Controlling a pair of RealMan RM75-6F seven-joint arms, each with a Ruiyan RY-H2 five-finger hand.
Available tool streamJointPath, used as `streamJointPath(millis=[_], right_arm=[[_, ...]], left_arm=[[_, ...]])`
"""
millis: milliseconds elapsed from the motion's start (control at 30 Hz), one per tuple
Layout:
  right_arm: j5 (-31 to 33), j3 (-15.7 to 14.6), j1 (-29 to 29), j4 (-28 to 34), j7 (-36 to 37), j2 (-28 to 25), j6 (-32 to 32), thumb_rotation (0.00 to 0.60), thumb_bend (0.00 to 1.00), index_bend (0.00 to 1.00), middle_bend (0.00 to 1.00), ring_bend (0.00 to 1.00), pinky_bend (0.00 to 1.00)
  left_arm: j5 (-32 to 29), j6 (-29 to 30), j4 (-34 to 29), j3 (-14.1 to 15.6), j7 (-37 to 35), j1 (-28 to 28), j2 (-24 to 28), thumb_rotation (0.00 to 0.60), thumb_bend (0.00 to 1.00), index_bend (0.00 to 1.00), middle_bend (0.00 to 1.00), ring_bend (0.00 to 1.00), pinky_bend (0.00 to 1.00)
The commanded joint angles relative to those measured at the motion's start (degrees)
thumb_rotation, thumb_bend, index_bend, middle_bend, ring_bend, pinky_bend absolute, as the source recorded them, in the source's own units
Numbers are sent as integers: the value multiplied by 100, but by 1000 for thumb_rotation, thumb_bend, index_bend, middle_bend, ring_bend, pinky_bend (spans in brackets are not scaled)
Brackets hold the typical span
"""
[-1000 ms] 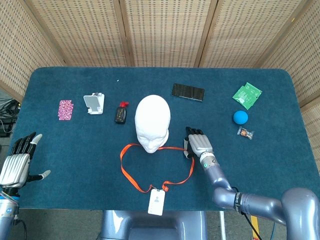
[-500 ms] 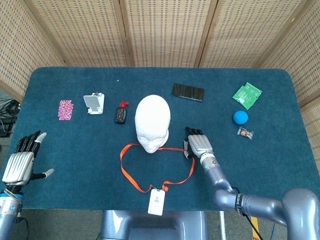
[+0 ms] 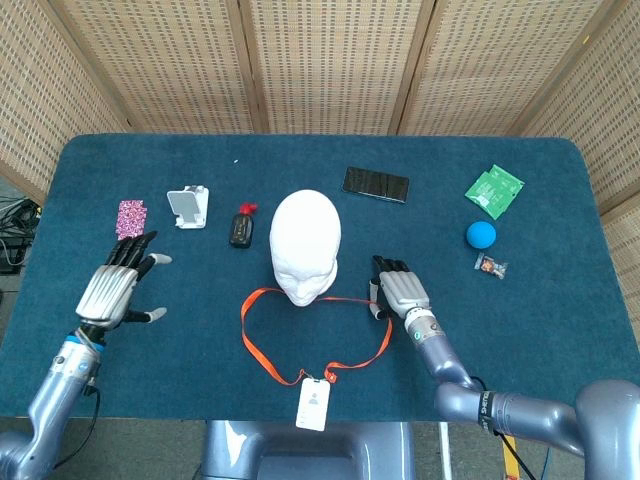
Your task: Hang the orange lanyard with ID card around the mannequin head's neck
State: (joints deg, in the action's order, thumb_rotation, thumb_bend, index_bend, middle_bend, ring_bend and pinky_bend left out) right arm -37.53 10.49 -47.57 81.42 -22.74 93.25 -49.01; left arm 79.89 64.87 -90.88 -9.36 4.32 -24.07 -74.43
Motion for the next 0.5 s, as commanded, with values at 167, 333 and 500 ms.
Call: streamJointPath(millis=[167,333,500], right_arm=[[-6,25,39,76,105,-36,-1,600,626,688,0,0,0],[-54,-1,64,99,165,-43,19,600,626,688,0,0,0],[-63,-7,67,57,210,-35,60,600,625,692,0,0,0]], left_arm=[[-675,-917,552,-318,671,-827,-812,600,236,381,0,0,0],[-1301,-1177,842,-424,1204,-1168,-1355,600,273,468,0,0,0],[-1569,-1225,1029,-422,1542,-1375,-1648,600,332,508,0,0,0]])
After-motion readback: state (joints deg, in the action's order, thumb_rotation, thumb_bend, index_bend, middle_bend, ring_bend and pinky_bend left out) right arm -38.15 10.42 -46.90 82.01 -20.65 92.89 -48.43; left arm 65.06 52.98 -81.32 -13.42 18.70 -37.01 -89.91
